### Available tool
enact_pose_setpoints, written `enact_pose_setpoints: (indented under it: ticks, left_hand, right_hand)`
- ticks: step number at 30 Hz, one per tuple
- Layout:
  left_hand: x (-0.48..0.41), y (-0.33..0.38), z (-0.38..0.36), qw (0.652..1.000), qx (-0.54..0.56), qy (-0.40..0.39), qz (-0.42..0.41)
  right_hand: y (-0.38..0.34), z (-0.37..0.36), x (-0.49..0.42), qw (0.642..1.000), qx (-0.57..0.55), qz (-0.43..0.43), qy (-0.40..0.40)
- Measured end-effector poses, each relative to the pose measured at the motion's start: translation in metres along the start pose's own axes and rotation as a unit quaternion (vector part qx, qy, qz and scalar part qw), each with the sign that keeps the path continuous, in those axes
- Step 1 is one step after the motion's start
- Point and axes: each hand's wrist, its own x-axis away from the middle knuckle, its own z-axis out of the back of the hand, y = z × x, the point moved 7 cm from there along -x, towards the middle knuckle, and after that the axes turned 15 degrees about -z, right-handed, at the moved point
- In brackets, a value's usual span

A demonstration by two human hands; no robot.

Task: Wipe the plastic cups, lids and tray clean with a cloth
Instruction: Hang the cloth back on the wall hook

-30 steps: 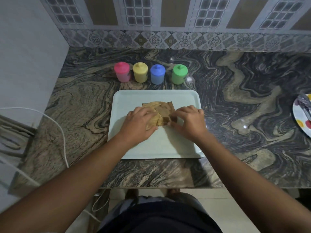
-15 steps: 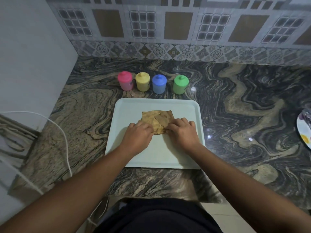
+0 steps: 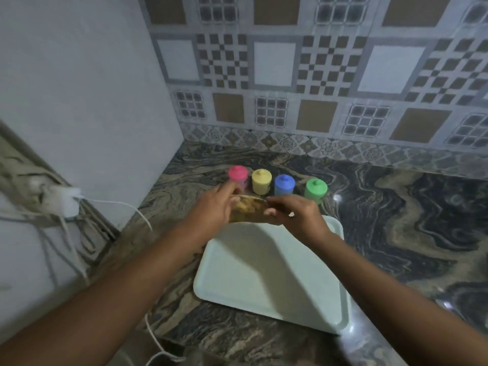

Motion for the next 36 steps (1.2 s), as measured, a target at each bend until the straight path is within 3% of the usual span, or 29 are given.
enact_pose_setpoints:
  ticks: [9,14,18,22,27,29,33,36]
  left_hand:
    - [0.006,-0.011,0.169,0.996,-0.013,0.059,0.06]
    - [0.015,-0.016,0.268,0.984,-0.126,0.097,0.082]
    - [0.01,-0.017,0.338,0.962,-0.23,0.126,0.072]
    - [-0.007,-0.018,0.394,0.934,-0.325,0.144,0.031]
    - [-0.033,-0.015,0.426,0.882,-0.468,0.057,0.01]
    - [-0.043,-0.019,0.442,0.867,-0.488,0.071,0.066]
    - [-0.055,-0.039,0.454,0.851,-0.508,0.023,0.135]
    - [-0.053,-0.047,0.46,0.812,-0.557,-0.016,0.172]
  right_hand:
    - [-0.133,-0.036,-0.125,0.982,-0.058,0.181,0.024]
    - [-0.231,-0.052,-0.164,0.95,-0.107,0.292,-0.001]
    - [-0.291,-0.07,-0.202,0.954,-0.099,0.282,-0.02]
    - [-0.343,-0.075,-0.242,0.938,-0.119,0.326,0.009]
    - [-0.385,-0.086,-0.289,0.919,-0.107,0.373,0.072]
    - [-0.397,-0.092,-0.304,0.917,-0.095,0.378,0.088]
    - [-0.415,-0.105,-0.327,0.925,-0.101,0.354,0.092]
    - [-0.425,-0.115,-0.338,0.935,-0.104,0.325,0.096]
